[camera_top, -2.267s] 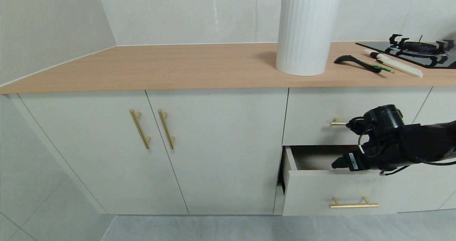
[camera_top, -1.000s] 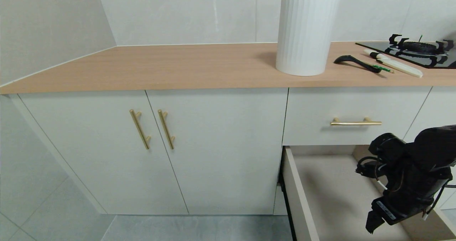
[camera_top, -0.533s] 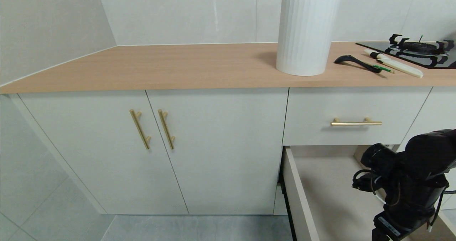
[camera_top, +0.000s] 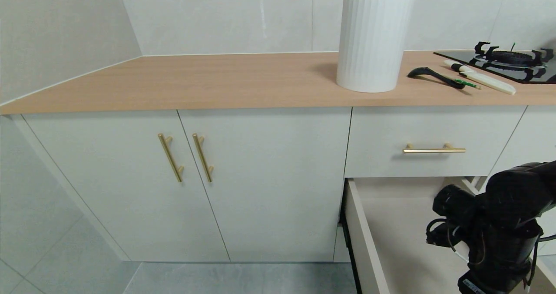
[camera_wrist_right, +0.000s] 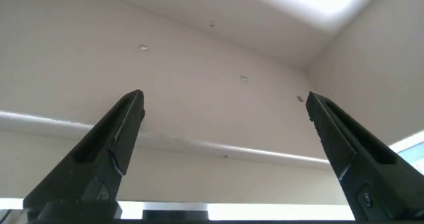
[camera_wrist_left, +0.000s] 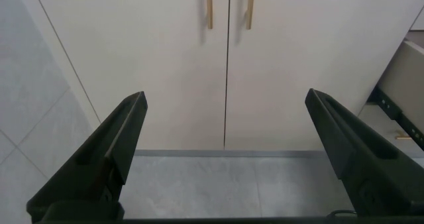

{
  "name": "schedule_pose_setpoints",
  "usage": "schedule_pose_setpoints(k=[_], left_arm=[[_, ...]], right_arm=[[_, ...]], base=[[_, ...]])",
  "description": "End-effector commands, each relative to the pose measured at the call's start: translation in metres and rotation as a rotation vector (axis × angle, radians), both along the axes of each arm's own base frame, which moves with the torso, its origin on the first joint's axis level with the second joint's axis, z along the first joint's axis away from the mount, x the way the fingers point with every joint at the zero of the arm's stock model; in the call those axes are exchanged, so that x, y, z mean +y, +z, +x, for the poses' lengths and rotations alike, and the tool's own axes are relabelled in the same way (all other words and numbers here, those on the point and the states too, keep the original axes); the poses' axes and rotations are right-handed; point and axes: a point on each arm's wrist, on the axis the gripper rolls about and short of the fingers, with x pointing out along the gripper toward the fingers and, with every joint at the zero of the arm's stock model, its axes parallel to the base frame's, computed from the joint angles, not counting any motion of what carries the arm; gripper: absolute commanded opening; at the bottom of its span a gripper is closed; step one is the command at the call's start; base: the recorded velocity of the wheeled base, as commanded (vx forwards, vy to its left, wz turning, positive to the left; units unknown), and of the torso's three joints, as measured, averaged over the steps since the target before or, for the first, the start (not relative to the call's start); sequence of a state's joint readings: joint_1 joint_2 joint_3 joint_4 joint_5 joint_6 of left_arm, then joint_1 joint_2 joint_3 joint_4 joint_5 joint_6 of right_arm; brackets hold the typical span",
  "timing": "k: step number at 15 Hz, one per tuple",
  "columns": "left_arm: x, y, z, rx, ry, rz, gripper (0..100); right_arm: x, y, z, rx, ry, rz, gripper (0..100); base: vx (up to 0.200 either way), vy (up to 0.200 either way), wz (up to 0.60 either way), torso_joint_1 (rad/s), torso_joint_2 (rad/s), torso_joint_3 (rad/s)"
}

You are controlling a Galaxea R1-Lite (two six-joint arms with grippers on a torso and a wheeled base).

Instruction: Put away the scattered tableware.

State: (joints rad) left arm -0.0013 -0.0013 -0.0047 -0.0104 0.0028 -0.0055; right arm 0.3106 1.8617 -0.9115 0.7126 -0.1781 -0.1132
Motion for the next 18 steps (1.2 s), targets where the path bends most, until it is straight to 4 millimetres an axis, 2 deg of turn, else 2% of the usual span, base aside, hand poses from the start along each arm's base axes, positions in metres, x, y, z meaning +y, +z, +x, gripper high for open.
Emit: schedule_pose_setpoints(k=[1, 5, 6, 9, 12, 16, 17, 18], left_arm=[[0.0, 0.0, 0.0, 0.001, 0.0, -0.001, 100], [0.0, 0.0, 0.0, 0.001, 0.0, -0.001, 100], [0.0, 0.0, 0.0, 0.001, 0.0, -0.001, 100], [0.0, 0.0, 0.0, 0.001, 0.0, -0.001, 100], [0.0, 0.0, 0.0, 0.001, 0.0, -0.001, 100], [0.0, 0.0, 0.0, 0.001, 0.0, -0.001, 100], [0.0, 0.0, 0.0, 0.001, 0.0, -0.001, 100], [0.0, 0.0, 0.0, 0.001, 0.0, -0.001, 100]], right_arm=[[-0.006, 0.033, -0.012, -0.14, -0.008, 0.045, 100], [-0.031, 0.135, -0.055, -0.62, -0.06, 0.196, 100], [-0.033, 0.161, -0.059, -0.756, -0.062, 0.231, 100], [-0.037, 0.213, -0.054, -0.958, -0.066, 0.307, 100], [-0.038, 0.244, -0.026, -1.07, -0.073, 0.364, 100], [-0.043, 0.268, -0.013, -1.164, -0.107, 0.401, 100], [-0.05, 0.279, 0.0, -1.195, -0.134, 0.386, 100], [-0.052, 0.282, 0.006, -1.189, -0.143, 0.379, 100]], base=[[0.0, 0.0, 0.0, 0.0, 0.0, 0.0], [0.0, 0.0, 0.0, 0.0, 0.0, 0.0], [0.0, 0.0, 0.0, 0.0, 0.0, 0.0], [0.0, 0.0, 0.0, 0.0, 0.0, 0.0], [0.0, 0.0, 0.0, 0.0, 0.0, 0.0], [0.0, 0.0, 0.0, 0.0, 0.0, 0.0], [0.0, 0.0, 0.0, 0.0, 0.0, 0.0], [0.0, 0.0, 0.0, 0.0, 0.0, 0.0]])
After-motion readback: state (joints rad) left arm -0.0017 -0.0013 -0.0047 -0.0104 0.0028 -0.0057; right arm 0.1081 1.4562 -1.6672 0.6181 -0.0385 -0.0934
